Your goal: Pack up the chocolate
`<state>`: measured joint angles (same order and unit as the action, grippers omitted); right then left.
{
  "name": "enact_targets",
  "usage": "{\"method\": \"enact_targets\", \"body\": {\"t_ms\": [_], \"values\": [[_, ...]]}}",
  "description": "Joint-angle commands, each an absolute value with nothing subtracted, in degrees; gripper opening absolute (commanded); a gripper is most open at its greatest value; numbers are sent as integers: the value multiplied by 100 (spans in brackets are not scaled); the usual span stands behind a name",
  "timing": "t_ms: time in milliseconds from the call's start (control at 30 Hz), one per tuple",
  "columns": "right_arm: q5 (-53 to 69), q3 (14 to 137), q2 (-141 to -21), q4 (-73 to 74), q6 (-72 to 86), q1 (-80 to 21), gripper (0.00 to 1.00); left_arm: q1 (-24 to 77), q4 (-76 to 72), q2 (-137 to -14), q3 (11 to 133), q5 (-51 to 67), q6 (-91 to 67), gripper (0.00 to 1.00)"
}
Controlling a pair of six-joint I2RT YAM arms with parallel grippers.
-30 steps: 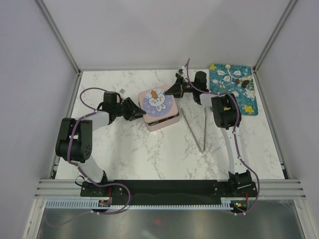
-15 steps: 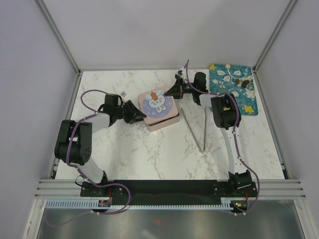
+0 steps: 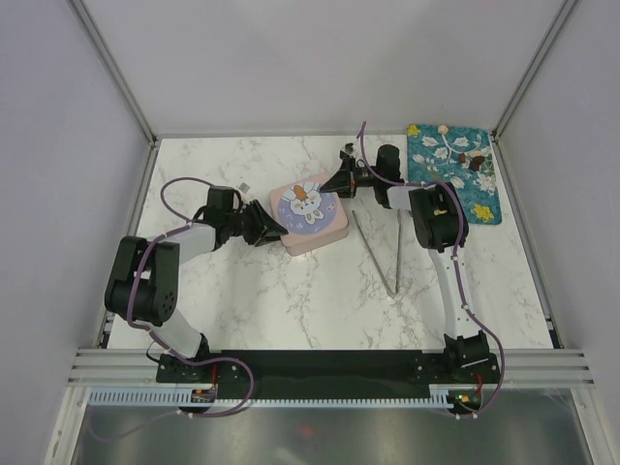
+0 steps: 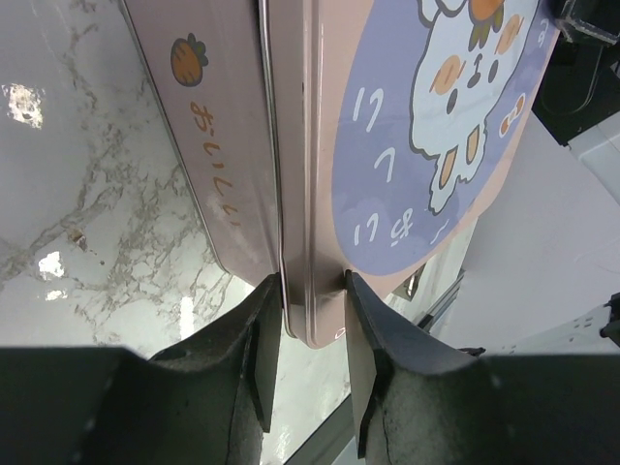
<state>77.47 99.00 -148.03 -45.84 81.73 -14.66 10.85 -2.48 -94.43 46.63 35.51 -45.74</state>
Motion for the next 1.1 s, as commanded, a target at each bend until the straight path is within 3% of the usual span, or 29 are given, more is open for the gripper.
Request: {"method": "enact_targets", "body": {"t_ms": [0,333,533,733,967,1067], "values": [[7814,9940,-14634,-4764,8121,-1503,8,1125,-325,-9158,4588,3437,-4465,39],[7682,10090,-14616,-4273,7762,-1415,20,1134,-395,-9299,4605,3419,-4500,37],[7436,10230,-14520,-2666,6437,-1310,32,1186,-439,-9299,4623,3419,-4553,37],[7119,10459,-14388,-1389,5502,-1195,37,1204,-439,-9325,4597,3410,-4544,36],[7093,10503,-14405,-1327,5441,-1169,39,1222,-448,-9352,4614,3401,-4544,35],[7128,10520,-14458,-1327,5432,-1160,33,1213,-448,-9316,4623,3419,-4544,35]]}}
